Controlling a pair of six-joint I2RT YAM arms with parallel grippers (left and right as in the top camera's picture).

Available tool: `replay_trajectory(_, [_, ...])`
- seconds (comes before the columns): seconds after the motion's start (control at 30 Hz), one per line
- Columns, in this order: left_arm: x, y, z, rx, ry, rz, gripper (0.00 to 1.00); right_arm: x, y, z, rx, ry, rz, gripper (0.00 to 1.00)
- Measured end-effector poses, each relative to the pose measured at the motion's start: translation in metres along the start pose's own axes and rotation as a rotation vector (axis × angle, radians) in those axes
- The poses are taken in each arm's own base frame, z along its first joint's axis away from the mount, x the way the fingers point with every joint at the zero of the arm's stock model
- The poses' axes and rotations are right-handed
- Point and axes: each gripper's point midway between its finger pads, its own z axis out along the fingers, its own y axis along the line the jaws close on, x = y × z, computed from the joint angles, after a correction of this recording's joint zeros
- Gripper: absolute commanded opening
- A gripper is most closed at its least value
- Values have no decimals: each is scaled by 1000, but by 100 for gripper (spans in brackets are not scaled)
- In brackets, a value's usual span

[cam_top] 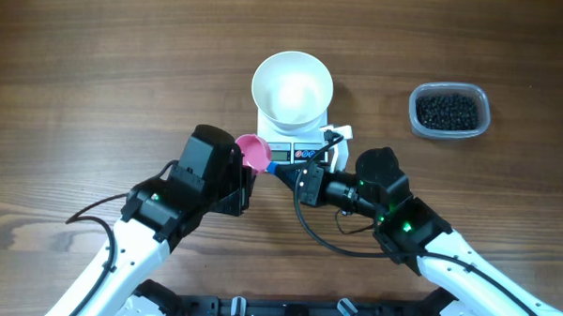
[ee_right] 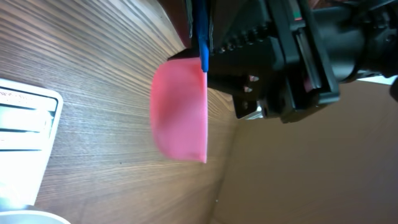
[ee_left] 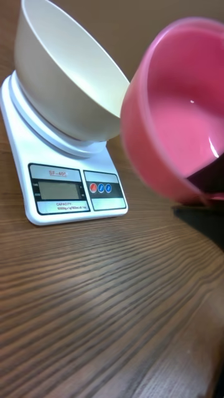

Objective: Scoop item into bowl and weigh 150g on scale

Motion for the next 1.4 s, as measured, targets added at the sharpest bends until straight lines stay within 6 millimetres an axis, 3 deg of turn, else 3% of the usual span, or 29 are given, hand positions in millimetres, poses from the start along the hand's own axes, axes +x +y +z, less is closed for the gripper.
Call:
replay_trajectory(0.03, [0, 0, 0, -1, 1, -7, 29, -2, 2, 0, -9, -6, -10, 5])
replay_trajectory(0.13, [0, 1, 0, -4, 0, 1, 49, -2, 3, 0, -12, -8, -34, 5])
replay_trajectory(0.23, [1, 0, -1, 2, 4, -4, 79, -3, 4, 0, -14, -10, -71, 5])
replay_trajectory(0.4, [3, -14, -15, 80, 27, 14, 89, -8, -11, -8, 40, -16, -80, 5])
replay_trajectory(0.6, [-8, -43, -56, 271, 12, 132, 97, -22, -34, -58, 238, -30, -72, 5])
replay_trajectory(0.73, [-19, -51, -72, 334, -37, 261, 100, -43, -14, -100, 376, -68, -186, 5])
replay_trajectory(0.93, [-26, -48, -71, 313, -78, 337, 100, -73, -12, -151, 636, -150, -357, 4])
replay_trajectory(1.2, [-44, -13, -49, 114, -118, 314, 100, -107, -37, -201, 945, -286, -426, 4])
replay_trajectory(1.3, [-45, -14, -44, 102, -121, 345, 100, -119, -45, -221, 1026, -301, -383, 4])
replay_trajectory(1.4, [-41, -30, -45, 161, -124, 482, 100, -129, -59, -239, 1116, -251, -295, 4])
